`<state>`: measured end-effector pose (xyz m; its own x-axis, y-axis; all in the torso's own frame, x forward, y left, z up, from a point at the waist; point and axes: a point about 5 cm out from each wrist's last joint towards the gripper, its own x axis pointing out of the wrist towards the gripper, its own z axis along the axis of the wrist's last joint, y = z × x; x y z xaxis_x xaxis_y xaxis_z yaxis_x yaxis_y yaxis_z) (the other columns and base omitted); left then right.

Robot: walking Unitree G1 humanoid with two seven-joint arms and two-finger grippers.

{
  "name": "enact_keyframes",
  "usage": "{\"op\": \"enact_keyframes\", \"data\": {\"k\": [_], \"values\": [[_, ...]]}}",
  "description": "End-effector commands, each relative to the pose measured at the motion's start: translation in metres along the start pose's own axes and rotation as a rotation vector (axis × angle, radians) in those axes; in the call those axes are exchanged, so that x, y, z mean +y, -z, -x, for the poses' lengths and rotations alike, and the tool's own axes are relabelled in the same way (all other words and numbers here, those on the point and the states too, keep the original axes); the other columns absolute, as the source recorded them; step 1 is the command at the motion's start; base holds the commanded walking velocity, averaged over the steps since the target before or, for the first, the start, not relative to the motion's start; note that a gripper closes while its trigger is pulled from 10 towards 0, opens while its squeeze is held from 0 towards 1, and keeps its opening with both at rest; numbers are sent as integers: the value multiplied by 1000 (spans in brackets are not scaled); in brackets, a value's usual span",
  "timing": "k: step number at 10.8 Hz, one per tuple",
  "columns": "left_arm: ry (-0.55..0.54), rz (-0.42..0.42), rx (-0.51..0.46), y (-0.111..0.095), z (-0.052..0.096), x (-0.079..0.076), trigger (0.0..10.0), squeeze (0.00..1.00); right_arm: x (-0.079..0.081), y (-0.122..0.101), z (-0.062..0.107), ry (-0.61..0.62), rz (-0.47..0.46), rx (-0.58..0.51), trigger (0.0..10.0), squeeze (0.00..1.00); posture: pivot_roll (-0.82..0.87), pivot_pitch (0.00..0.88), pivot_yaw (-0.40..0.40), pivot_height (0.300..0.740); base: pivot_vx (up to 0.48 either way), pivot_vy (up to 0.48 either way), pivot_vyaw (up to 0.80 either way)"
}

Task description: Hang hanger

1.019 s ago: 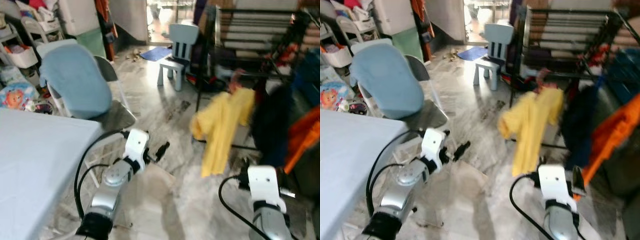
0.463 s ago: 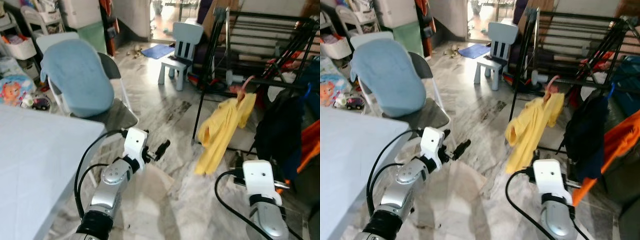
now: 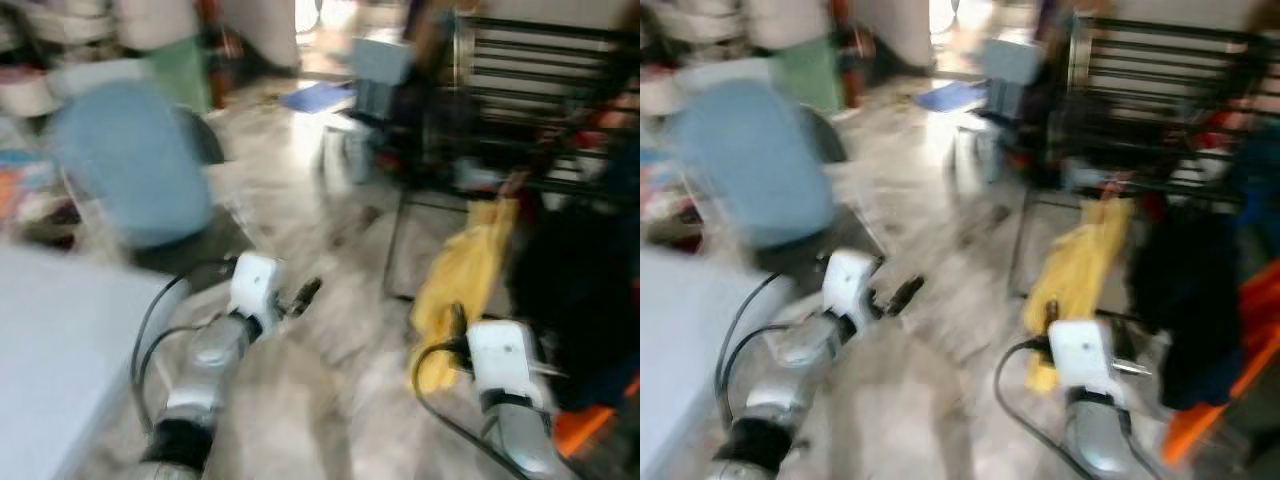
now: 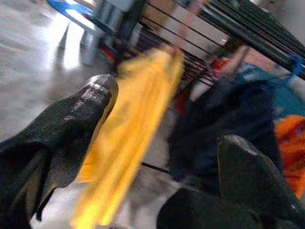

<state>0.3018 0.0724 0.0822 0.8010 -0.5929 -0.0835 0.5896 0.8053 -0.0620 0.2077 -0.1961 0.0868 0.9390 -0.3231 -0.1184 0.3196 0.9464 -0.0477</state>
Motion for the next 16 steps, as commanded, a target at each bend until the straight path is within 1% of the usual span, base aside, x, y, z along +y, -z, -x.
{"op": "enact_keyframes", "data": {"k": [1, 2, 7, 9, 10, 12, 13, 14, 16], "values": [[-26, -31, -7, -6, 5, 14, 10000, 0, 9, -8, -1, -13, -31, -25, 10000, 0, -39, 0, -13, 740, 480, 0, 0], [-24, -29, -4, -5, 5, 14, 10000, 0, 9, -8, -1, -12, -30, -19, 10000, 0, -39, 0, -14, 740, 480, 0, -463], [-20, -19, 14, -3, 5, 15, 10000, 0, 11, -4, -2, -13, -21, 8, 10000, 0, -36, 0, -15, 740, 470, 0, 0], [-39, -19, 42, 0, 5, 16, 10000, 0, 12, -1, -3, -21, -31, 33, 10000, 0, -36, 0, -13, 740, 0, 0, 0], [-42, -17, 51, 1, 5, 17, 10000, 0, 16, -3, -3, -46, -44, 38, 10000, 0, -37, 0, -11, 740, 0, 0, 0], [-46, -14, 67, 2, 4, 18, 10000, 0, 25, 5, -2, -99, -63, 127, 10000, 0, -38, 0, -10, 740, 0, 0, 0], [-42, -17, 73, 3, 3, 18, 10000, 0, 28, 10, -3, -114, -56, 172, 10000, 0, -38, 0, -9, 740, 0, 0, 0], [-42, -18, 79, 3, 3, 18, 10000, 0, 27, 15, -4, -100, -63, 230, 10000, 0, -38, 0, -9, 740, 0, 0, 0], [-42, -20, 95, 5, 1, 17, 10000, 0, 22, 25, -4, -77, -86, 305, 10000, 0, -36, 0, -9, 740, 0, 0, 0]]}}
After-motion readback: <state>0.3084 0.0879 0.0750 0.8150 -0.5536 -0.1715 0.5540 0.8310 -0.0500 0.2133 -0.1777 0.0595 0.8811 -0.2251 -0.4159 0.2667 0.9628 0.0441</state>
